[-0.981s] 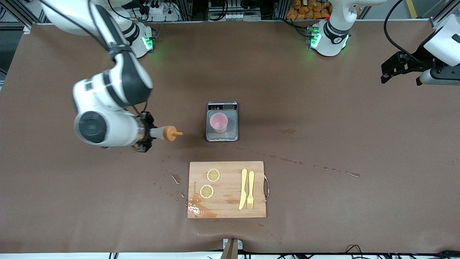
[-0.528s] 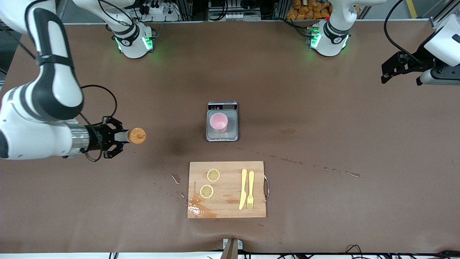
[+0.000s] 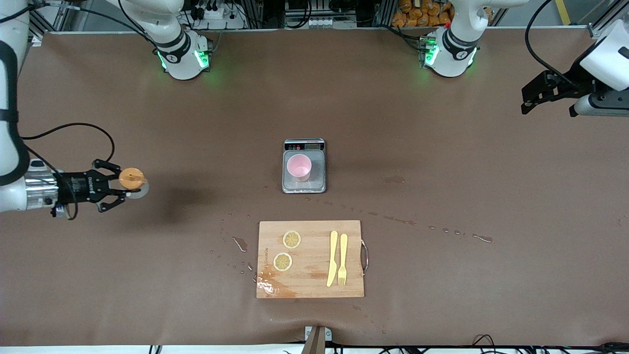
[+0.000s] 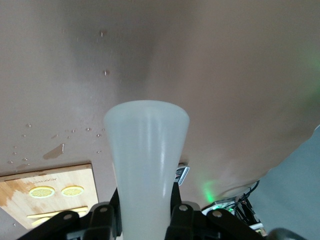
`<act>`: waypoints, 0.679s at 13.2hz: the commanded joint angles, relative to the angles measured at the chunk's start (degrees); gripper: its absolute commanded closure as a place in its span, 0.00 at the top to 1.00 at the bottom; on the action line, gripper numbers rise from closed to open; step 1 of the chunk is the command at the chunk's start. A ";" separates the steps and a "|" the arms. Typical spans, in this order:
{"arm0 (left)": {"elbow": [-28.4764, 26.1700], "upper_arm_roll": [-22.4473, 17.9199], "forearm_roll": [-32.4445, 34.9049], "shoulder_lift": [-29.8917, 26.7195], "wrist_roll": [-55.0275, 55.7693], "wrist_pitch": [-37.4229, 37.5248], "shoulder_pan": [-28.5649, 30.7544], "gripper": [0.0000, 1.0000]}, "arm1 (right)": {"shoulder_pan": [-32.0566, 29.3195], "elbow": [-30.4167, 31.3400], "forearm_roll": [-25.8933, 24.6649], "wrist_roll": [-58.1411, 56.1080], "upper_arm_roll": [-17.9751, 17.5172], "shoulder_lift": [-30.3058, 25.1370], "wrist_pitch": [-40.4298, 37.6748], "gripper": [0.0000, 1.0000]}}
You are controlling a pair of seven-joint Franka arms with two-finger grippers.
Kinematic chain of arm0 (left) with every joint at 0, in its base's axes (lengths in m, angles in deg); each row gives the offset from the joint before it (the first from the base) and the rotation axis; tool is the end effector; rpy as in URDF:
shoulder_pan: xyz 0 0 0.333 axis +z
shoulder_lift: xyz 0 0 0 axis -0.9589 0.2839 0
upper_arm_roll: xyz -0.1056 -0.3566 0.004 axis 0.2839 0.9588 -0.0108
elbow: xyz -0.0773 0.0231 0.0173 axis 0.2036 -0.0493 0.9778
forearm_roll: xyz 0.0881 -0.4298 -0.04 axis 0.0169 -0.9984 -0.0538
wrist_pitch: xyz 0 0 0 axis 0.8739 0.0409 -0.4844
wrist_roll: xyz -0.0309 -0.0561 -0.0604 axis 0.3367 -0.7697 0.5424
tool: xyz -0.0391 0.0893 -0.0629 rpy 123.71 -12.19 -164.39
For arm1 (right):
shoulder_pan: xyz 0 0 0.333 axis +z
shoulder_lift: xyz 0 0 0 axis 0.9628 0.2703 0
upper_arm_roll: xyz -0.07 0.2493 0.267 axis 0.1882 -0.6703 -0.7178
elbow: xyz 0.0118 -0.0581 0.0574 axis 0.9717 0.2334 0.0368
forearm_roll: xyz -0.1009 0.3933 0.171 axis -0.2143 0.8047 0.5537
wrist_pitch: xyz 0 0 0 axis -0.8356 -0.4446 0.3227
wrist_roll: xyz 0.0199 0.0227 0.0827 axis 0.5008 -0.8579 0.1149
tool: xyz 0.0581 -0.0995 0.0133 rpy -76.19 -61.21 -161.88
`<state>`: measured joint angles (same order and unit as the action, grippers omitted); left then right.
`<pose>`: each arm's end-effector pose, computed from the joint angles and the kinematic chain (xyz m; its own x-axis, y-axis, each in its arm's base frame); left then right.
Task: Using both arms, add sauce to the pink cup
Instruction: 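Draw the bottle back away from the scale with the right gripper, then lower the bottle upright onto the table and open the right gripper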
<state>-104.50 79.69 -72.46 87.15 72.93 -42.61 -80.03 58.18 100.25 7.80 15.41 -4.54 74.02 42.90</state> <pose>0.5727 -0.0835 0.7161 0.9967 -0.0817 0.0008 -0.0817 -0.9966 -0.0050 0.6938 -0.1148 0.3585 -0.0210 -0.7336 -0.6792 -0.9538 -0.1891 0.2337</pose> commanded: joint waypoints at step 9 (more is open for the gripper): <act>0.09 -0.28 -0.48 -0.23 -1.47 0.17 -0.07 1.00 | -14.70 0.70 8.17 -25.52 -1.04 15.18 -3.33 0.08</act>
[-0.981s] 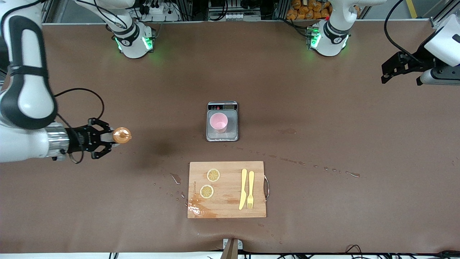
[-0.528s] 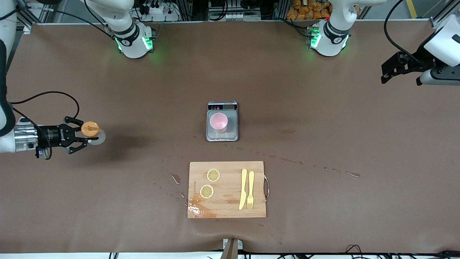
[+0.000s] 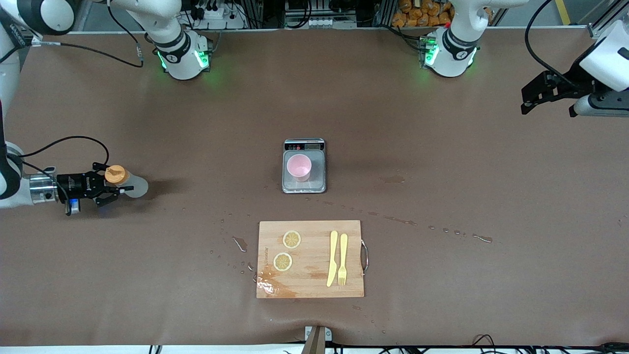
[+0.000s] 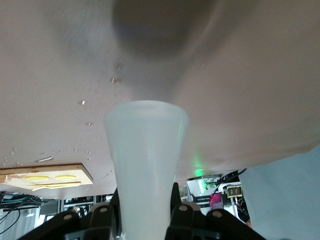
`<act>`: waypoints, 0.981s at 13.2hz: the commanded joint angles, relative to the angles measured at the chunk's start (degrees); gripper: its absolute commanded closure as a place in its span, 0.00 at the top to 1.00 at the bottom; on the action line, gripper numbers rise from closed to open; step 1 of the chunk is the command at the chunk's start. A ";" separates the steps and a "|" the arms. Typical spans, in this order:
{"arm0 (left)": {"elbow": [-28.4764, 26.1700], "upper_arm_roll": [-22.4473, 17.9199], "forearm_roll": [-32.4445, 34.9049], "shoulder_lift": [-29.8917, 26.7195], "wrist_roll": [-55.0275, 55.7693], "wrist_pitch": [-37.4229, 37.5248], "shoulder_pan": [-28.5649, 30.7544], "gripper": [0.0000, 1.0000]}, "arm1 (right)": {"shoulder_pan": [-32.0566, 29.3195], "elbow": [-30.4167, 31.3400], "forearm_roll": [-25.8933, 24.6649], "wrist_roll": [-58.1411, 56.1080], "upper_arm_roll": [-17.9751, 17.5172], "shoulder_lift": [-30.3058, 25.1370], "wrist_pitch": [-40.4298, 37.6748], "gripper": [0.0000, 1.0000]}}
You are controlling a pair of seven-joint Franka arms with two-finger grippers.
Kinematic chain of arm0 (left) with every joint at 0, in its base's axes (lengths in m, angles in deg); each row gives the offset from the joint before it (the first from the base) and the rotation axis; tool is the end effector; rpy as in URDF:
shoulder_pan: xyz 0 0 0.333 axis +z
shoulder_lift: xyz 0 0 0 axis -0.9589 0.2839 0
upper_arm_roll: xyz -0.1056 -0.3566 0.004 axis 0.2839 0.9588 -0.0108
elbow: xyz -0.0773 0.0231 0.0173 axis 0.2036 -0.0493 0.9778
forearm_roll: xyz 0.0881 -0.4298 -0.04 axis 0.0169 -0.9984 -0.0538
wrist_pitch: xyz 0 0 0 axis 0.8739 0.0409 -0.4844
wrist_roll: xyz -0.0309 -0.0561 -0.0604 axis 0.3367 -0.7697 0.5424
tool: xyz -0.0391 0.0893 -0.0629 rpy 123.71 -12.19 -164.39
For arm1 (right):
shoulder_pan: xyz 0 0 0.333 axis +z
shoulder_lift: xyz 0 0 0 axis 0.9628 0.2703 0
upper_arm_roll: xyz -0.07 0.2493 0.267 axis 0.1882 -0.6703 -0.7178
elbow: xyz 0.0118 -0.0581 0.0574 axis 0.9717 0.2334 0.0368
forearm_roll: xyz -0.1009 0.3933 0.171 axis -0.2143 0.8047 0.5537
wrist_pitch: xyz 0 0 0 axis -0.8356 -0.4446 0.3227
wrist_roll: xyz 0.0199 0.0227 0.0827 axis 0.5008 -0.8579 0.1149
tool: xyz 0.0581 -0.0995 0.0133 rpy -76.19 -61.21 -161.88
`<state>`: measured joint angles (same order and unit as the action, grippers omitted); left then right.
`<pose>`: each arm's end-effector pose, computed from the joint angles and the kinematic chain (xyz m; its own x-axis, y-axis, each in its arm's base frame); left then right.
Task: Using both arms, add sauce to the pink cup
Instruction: 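Lower the bottle upright onto the table and open the right gripper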
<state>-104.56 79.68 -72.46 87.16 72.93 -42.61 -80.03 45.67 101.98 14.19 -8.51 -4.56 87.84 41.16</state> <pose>0.5728 -0.0834 0.7154 0.9967 -0.0815 -0.0004 -0.0815 -0.9967 -0.0050 0.6377 -0.2400 0.1873 0.0301 -0.4802 -0.8766 -0.9706 -0.2235 0.0891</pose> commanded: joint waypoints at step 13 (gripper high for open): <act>0.15 -0.27 -0.39 -0.24 -1.38 0.17 -0.07 1.00 | -5.18 -7.16 -0.91 -5.93 -0.76 5.68 -1.50 1.00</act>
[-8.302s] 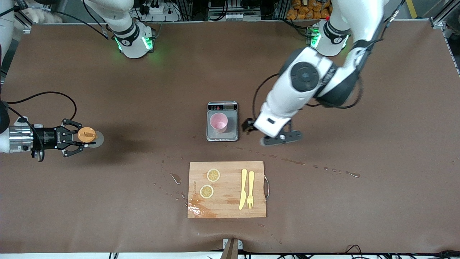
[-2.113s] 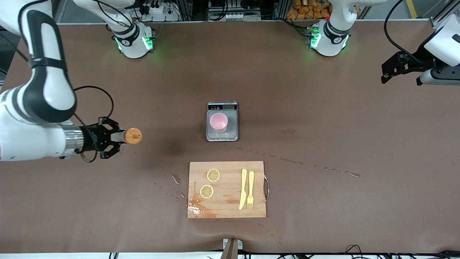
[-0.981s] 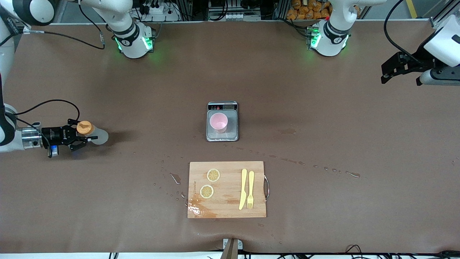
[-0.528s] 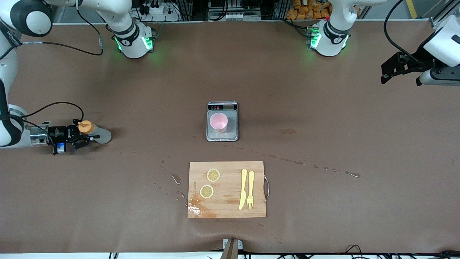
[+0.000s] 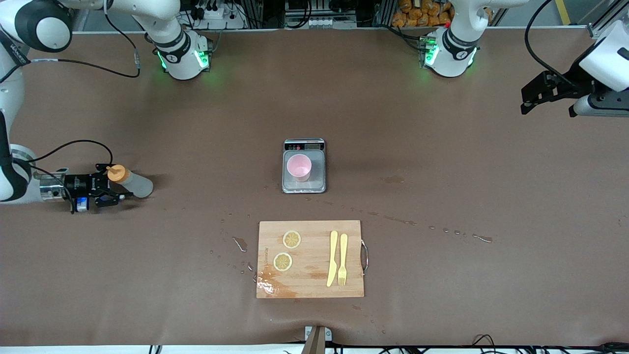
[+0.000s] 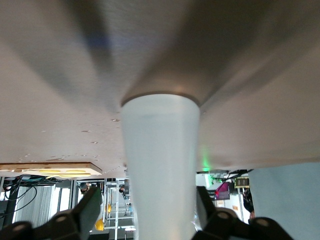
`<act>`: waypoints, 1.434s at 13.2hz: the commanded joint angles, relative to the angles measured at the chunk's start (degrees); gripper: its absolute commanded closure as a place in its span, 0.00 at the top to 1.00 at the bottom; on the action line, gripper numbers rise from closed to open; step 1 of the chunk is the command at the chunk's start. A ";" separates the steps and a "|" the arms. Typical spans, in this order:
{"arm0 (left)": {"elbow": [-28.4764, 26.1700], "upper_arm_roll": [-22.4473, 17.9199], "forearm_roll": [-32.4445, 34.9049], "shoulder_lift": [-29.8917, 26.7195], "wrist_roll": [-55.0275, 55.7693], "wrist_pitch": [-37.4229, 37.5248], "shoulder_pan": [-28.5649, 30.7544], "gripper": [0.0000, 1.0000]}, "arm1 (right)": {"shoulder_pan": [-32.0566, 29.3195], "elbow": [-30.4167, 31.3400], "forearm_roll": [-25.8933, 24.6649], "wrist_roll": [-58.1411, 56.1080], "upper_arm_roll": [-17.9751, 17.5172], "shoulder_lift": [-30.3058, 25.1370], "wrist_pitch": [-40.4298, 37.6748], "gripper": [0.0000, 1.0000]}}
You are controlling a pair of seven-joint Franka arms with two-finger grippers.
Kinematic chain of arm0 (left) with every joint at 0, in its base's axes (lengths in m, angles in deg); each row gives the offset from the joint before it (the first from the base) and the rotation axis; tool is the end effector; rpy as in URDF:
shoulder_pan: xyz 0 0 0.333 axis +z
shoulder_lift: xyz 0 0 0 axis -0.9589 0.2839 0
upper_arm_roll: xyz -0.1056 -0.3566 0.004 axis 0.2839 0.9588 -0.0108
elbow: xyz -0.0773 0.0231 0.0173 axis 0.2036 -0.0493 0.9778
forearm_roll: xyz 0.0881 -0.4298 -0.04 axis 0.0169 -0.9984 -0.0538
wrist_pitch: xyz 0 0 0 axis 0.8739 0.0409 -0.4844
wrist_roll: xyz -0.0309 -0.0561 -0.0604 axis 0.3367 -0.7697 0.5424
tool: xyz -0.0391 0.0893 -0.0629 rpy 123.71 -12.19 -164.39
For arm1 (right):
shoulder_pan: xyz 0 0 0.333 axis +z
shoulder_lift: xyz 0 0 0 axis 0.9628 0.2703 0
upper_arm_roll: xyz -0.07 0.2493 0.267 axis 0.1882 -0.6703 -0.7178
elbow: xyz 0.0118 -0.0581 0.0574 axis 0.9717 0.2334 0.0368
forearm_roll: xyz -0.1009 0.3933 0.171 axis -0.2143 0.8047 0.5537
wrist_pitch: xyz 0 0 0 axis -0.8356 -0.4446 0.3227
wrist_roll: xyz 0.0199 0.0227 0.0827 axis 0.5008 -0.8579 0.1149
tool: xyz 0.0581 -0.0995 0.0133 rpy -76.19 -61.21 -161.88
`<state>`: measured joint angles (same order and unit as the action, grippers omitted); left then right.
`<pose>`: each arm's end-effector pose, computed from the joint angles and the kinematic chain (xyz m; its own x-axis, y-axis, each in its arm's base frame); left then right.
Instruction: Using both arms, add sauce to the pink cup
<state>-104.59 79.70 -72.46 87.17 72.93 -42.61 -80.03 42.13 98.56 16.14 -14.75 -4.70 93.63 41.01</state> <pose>0.5729 -0.0836 0.7151 0.9966 -0.0818 -0.0011 -0.0819 -0.9966 -0.0051 0.6294 -0.2781 0.1422 0.0774 -0.4201 -0.9042 -0.9812 -0.1927 0.0056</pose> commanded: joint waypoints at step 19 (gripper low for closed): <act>0.17 -0.28 -0.57 -0.25 -1.47 0.17 -0.07 1.00 | 16.88 -23.19 -22.67 0.14 -1.06 -18.03 -16.03 1.00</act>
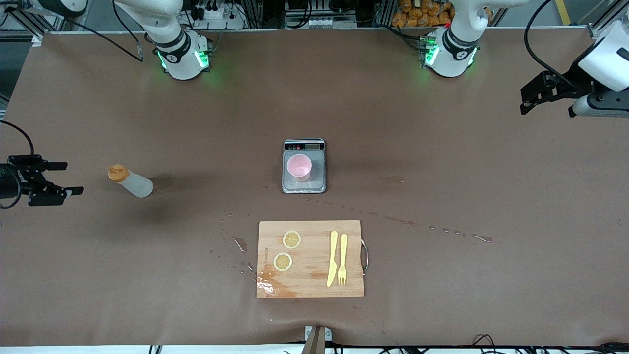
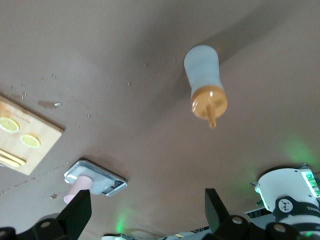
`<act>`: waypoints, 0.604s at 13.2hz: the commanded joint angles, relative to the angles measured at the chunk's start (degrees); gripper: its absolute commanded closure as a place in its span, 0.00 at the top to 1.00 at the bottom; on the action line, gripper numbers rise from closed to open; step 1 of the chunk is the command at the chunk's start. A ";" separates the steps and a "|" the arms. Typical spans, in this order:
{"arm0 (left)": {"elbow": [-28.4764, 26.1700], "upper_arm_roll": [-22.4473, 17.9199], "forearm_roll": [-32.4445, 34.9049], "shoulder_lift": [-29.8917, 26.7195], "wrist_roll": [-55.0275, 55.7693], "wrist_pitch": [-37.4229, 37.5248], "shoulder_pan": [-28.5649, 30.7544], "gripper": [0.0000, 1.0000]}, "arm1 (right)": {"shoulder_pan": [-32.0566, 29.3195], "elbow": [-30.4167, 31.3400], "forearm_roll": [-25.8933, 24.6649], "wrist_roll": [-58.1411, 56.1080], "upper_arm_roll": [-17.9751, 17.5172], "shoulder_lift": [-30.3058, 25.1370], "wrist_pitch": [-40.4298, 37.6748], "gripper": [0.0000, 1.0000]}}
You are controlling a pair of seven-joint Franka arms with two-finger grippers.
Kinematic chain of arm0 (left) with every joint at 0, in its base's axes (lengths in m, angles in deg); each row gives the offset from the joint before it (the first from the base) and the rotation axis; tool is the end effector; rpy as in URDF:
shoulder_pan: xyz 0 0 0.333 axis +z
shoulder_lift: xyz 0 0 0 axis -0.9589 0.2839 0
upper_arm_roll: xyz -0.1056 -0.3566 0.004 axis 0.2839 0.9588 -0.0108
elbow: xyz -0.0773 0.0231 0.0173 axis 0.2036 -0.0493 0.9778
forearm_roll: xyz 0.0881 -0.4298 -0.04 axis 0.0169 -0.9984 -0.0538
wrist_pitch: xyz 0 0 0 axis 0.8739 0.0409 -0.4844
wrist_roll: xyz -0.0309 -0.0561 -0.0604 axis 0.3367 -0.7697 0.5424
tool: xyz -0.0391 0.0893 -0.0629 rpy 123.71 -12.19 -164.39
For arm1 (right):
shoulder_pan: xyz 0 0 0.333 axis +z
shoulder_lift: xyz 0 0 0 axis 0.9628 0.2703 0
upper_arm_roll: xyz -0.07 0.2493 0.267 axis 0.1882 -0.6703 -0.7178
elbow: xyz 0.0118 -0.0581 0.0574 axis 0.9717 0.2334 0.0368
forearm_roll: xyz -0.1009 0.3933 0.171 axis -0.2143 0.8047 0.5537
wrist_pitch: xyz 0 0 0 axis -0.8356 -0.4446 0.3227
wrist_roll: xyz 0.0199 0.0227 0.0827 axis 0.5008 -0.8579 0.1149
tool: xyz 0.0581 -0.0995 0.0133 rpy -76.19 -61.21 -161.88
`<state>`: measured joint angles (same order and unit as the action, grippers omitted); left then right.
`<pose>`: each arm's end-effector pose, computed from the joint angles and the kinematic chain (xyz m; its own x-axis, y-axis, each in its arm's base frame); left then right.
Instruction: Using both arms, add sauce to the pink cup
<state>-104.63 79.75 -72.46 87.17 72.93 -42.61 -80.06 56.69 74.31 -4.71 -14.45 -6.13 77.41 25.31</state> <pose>0.5727 -0.0844 0.7147 0.9965 -0.0832 -0.0018 -0.0832 -0.9965 -0.0052 0.7239 -0.1485 0.5081 0.6108 -0.5542 -0.5654 -0.7127 -0.6960 -0.0876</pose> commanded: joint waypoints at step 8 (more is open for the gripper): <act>0.21 -0.42 -0.57 -0.25 -1.56 0.17 0.04 1.00 | 15.96 3.86 -14.83 -1.65 0.73 -14.72 4.15 1.00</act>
<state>-104.64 79.65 -72.46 87.17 72.93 -42.61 -80.04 72.39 74.33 -17.63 -14.44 -6.03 67.17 27.87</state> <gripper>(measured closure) 0.000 0.000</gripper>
